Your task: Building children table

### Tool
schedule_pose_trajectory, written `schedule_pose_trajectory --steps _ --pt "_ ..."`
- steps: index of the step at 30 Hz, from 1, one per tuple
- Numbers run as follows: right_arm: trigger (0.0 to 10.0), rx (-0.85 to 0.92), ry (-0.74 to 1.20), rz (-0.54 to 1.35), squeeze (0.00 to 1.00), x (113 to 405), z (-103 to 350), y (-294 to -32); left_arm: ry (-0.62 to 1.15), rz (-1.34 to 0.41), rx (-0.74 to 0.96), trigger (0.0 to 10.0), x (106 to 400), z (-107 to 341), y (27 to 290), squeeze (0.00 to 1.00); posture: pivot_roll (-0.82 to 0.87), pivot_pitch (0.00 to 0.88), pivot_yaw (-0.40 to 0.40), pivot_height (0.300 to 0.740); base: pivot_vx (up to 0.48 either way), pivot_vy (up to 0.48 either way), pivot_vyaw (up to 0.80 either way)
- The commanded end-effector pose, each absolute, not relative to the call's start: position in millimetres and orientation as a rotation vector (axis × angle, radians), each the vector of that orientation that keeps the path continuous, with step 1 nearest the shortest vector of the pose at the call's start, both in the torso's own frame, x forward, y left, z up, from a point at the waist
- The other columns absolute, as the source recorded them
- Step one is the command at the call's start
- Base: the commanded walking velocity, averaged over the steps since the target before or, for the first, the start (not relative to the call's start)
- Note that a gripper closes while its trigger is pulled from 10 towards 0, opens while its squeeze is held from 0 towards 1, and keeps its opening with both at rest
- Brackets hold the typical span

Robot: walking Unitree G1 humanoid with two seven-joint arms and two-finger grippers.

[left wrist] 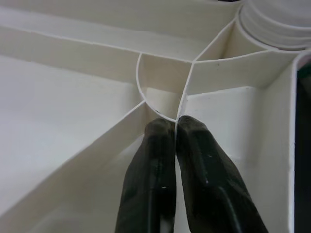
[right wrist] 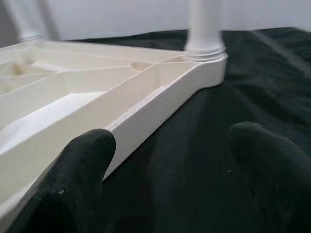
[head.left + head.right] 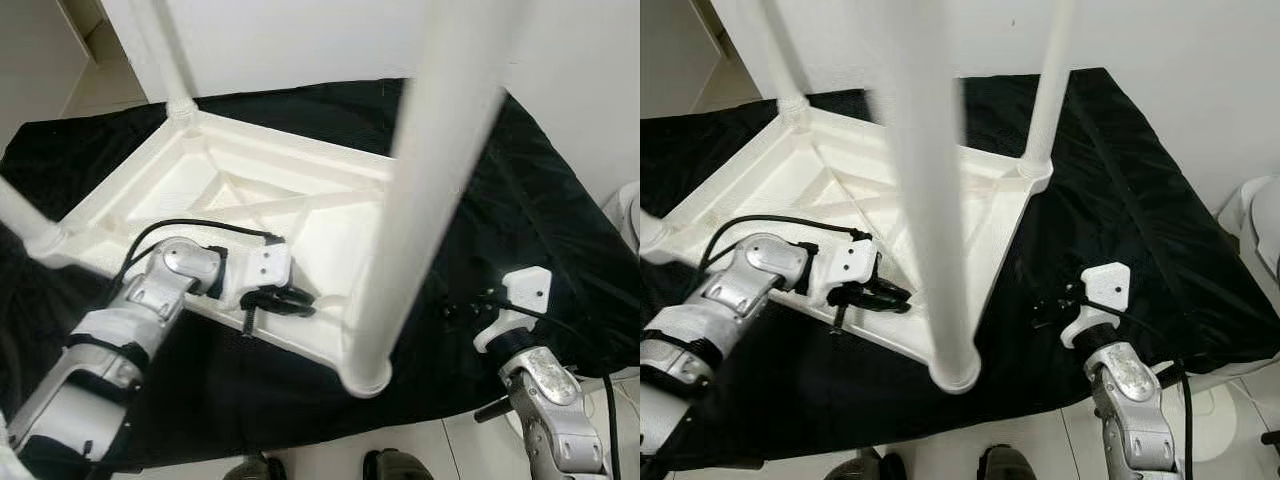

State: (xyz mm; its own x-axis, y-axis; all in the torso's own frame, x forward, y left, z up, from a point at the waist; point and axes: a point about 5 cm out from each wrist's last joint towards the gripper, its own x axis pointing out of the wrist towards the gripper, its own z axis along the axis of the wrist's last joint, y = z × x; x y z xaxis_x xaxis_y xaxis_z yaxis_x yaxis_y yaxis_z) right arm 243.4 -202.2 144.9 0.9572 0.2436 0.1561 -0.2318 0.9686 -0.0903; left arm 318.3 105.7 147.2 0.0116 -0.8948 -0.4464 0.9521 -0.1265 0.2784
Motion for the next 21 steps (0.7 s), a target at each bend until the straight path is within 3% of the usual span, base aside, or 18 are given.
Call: schedule_pose_trajectory --steps 1,13,14,15,16,17,20,21 --pt "10.0 -0.065 -0.175 0.225 0.0 243.5 144.9 -203.0 0.107 -1.361 0.543 0.4 329.4 142.2 112.6 0.0 -0.15 0.126 0.111 0.74 0.0 0.0 0.0" --pt "10.0 -0.059 -0.185 0.234 0.0 249.2 147.3 -199.9 0.001 -1.146 0.434 0.0 346.9 152.3 92.2 0.0 -0.15 0.146 0.089 0.74 0.0 0.0 0.0" --pt "10.0 -0.06 -0.18 0.238 0.0 248.0 146.6 -200.8 -0.005 -1.138 0.424 3.2 346.6 152.9 91.9 0.0 -0.15 0.147 0.089 0.74 0.0 0.0 0.0" --pt "10.0 -0.06 -0.18 0.238 0.0 248.0 146.6 -200.8 -0.005 -1.138 0.424 3.2 346.6 152.9 91.9 0.0 -0.15 0.147 0.089 0.74 0.0 0.0 0.0" --pt "10.0 -0.061 -0.176 0.238 0.0 246.8 146.3 -202.4 -0.009 -1.138 0.419 8.3 345.9 153.4 92.2 0.0 -0.15 0.147 0.089 0.74 0.0 0.0 0.0" --pt "10.0 -0.058 -0.173 0.235 0.0 244.5 146.7 -205.9 -0.018 -1.143 0.413 10.0 344.2 155.2 94.3 0.0 -0.15 0.148 0.089 0.74 0.0 0.0 0.0" --pt "10.0 -0.051 -0.166 0.236 0.0 242.2 146.9 -209.4 -0.023 -1.153 0.385 10.0 342.8 157.8 96.6 0.0 -0.15 0.149 0.088 0.74 0.0 0.0 0.0" --pt "10.0 -0.046 -0.161 0.237 0.79 240.4 147.1 -212.7 -0.032 -1.164 0.356 10.0 341.7 161.5 98.8 0.05 -0.15 0.149 0.086 0.74 0.0 0.0 0.0"
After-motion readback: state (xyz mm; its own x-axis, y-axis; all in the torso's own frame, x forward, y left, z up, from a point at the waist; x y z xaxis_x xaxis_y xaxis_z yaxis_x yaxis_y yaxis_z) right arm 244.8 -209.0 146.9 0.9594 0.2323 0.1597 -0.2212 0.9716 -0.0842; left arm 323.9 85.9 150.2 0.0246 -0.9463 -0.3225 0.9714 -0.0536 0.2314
